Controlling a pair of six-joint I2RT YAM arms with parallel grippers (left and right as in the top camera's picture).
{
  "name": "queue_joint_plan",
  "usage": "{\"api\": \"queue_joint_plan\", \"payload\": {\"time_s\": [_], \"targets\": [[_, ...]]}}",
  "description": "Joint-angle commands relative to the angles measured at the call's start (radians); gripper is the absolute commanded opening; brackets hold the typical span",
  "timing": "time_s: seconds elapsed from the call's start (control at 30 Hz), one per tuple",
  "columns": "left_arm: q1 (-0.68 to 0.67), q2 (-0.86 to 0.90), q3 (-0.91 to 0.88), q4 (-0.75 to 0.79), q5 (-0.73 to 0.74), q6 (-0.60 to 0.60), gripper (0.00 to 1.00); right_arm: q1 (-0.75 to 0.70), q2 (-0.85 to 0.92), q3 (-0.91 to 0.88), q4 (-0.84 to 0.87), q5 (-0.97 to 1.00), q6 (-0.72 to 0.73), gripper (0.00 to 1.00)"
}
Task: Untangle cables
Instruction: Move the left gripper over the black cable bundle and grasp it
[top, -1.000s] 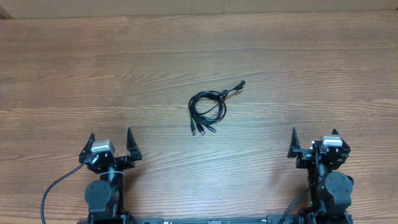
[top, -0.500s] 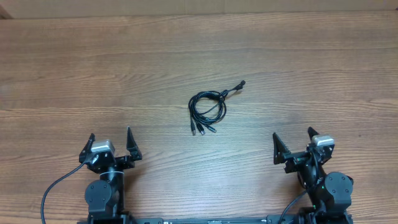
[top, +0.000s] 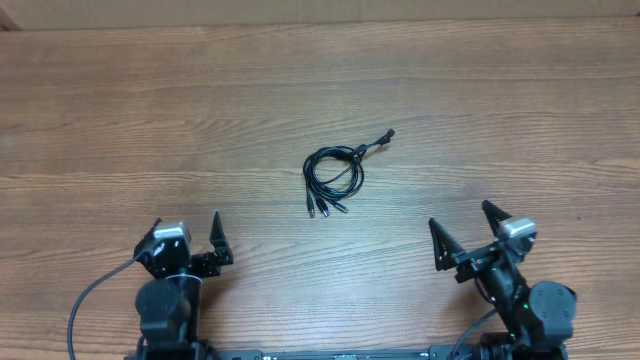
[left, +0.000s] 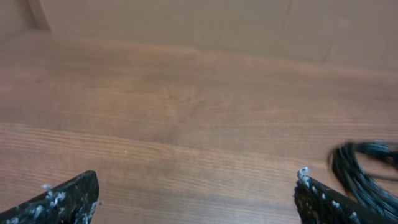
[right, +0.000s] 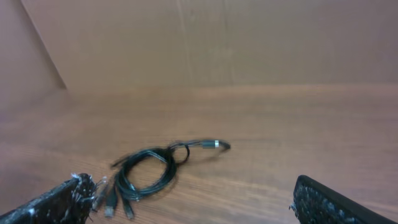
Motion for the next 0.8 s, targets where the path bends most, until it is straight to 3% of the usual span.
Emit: {"api": "queue_joint_plan", "payload": {"time_s": [0.0, 0.23, 0.47, 0.6, 0.77], "targets": [[0.01, 0.114, 0.177, -0.021, 0.019, 0.001, 1.0, -0.001, 0.062, 0.171, -0.026, 0.041, 0.03, 1.0], [-0.003, 0.392, 0.526, -0.121, 0.05, 0.002, 1.0, -0.001, 0.337, 0.389, -0.132, 0.045, 0.03, 1.0], [-0.087, 0.692, 0.91, -0.331, 0.063, 0.002, 1.0, -0.001, 0.63, 0.62, -0.254, 0.017, 0.03, 1.0], [-0.144, 0.832, 1.086, -0.469, 0.069, 0.002, 1.0, -0.001, 0.721, 0.661, -0.23, -0.13, 0.029, 1.0], [-0.197, 0.933, 1.167, -0.558, 0.222, -0.006, 1.0, -0.001, 0.775, 0.662, -0.182, -0.247, 0.029, 1.0]]}}
